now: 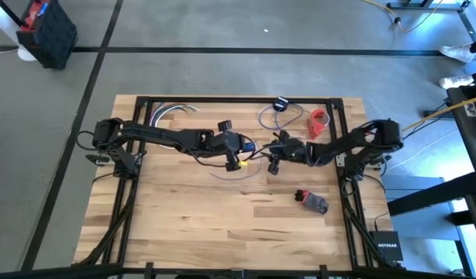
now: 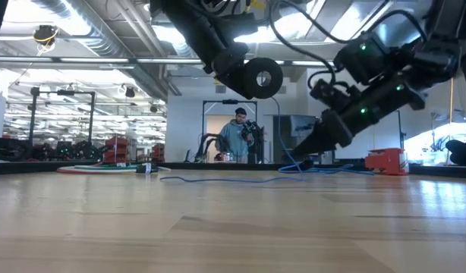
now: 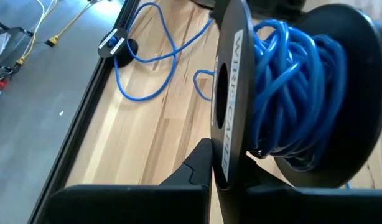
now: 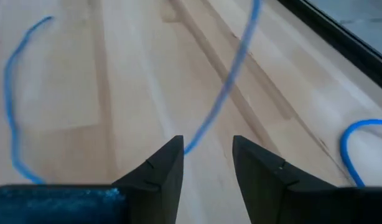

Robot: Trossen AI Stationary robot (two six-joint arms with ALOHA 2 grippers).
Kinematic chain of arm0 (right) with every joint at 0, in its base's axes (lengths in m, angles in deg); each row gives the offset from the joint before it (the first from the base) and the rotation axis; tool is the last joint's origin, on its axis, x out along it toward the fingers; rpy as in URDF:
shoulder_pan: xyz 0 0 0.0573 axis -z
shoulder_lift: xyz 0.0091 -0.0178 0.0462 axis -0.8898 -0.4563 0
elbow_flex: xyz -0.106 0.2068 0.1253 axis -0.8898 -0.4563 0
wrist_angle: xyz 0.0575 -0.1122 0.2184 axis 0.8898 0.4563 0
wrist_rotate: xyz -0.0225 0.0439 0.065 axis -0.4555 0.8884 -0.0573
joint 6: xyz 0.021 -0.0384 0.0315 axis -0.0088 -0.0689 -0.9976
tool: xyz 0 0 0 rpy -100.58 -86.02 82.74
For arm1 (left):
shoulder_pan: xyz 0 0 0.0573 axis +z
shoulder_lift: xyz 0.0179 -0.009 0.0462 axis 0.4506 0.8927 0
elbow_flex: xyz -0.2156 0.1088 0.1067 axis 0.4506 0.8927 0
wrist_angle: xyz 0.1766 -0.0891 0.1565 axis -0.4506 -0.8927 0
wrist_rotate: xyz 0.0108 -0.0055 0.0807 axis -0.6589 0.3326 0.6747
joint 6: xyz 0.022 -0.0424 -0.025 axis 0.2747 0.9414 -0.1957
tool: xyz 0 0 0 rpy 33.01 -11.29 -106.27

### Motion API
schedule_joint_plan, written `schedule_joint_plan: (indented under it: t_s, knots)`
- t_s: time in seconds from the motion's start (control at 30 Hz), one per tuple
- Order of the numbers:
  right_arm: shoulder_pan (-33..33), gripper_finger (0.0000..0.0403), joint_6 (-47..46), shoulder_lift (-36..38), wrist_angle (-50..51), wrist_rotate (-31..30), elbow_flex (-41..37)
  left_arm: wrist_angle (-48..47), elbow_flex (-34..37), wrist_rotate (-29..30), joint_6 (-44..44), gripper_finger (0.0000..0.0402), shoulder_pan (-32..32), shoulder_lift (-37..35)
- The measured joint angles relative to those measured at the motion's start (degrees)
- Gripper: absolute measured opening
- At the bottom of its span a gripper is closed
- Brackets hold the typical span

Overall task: Coil cords
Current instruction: Coil the blue wire onto the spool

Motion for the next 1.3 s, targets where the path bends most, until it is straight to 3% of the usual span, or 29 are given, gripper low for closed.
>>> schedule_joint_plan:
  t_s: [0.17, 0.37, 0.53, 0.7, 0.9, 1.0, 1.3]
  knots:
    - [2.28, 0.0143, -2.45, -1.04, -1.31, 4.48, 0.47, 0.07, -0.02, 0.0, -0.09, 0.0001, 0.0, 0.02]
    - [2.12, 0.0143, -2.67, -1.04, -1.14, 4.89, 1.57, 0.31, -0.02, 0.0, -0.14, 0.0001, 0.0, 0.02]
    - [2.18, 0.0135, -5.46, -2.96, -1.06, -0.9, 2.61, 0.16, -0.02, 0.0, 0.22, 0.0001, 0.0, 0.02]
    - [2.21, 0.0097, -5.53, -5.39, -1.06, 1.48, 3.38, 0.03, -0.02, 0.0, 0.19, 0.0001, 0.0, 0.02]
    - [2.5, 0.0015, -3.86, -5.68, -0.77, 0.51, 3.44, -0.39, -0.04, 0.0, 0.2, 0.0001, 0.0, 0.02]
    - [2.49, 0.0012, -1.74, -3.09, -0.02, -0.49, 3.06, -1.3, -0.04, 0.0, 0.28, 0.0001, 0.0, 0.02]
    - [2.43, 0.0008, -3.96, 15.98, 17.97, -0.17, 3.08, -3.08, 0.02, 0.0, 2.45, 0.0001, 0.25, 0.04]
